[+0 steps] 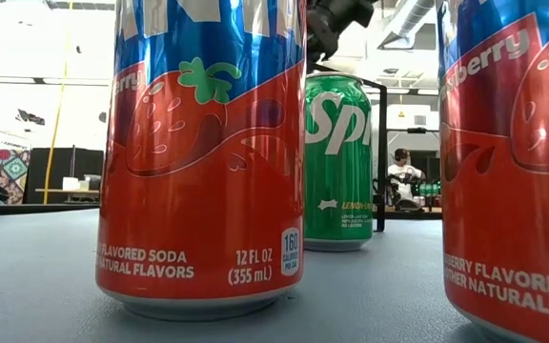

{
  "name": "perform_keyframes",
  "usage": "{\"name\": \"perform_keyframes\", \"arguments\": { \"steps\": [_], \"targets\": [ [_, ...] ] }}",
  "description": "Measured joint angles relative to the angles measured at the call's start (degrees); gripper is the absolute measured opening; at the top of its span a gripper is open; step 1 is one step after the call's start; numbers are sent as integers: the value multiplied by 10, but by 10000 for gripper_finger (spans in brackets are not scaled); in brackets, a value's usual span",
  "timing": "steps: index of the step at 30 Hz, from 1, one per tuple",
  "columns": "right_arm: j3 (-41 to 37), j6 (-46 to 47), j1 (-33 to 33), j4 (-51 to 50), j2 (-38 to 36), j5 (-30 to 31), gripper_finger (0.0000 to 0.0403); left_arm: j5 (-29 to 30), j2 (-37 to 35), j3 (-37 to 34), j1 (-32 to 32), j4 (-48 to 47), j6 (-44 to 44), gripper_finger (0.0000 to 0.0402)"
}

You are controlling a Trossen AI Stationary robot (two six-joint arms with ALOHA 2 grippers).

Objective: Place canned beverage on shelf
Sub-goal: Put the right green soda can on the shelf aligned with the other green soda can

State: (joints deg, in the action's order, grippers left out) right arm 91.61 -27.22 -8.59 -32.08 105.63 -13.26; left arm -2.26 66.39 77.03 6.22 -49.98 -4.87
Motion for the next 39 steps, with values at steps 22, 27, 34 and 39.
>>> {"name": "perform_keyframes", "arguments": {
  "steps": [22,27,34,39],
  "targets": [
    [0,-61,16,-79,5,11,0,12,0,-13,-3,21,32,146],
    [0,-59,16,-76,25,13,0,12,0,-13,-3,20,41,146],
    [0,-55,10,-53,27,23,0,12,0,-13,-3,19,41,146],
    [0,-34,1,-28,27,28,0,12,0,-13,-3,19,42,146]
  ]
}}
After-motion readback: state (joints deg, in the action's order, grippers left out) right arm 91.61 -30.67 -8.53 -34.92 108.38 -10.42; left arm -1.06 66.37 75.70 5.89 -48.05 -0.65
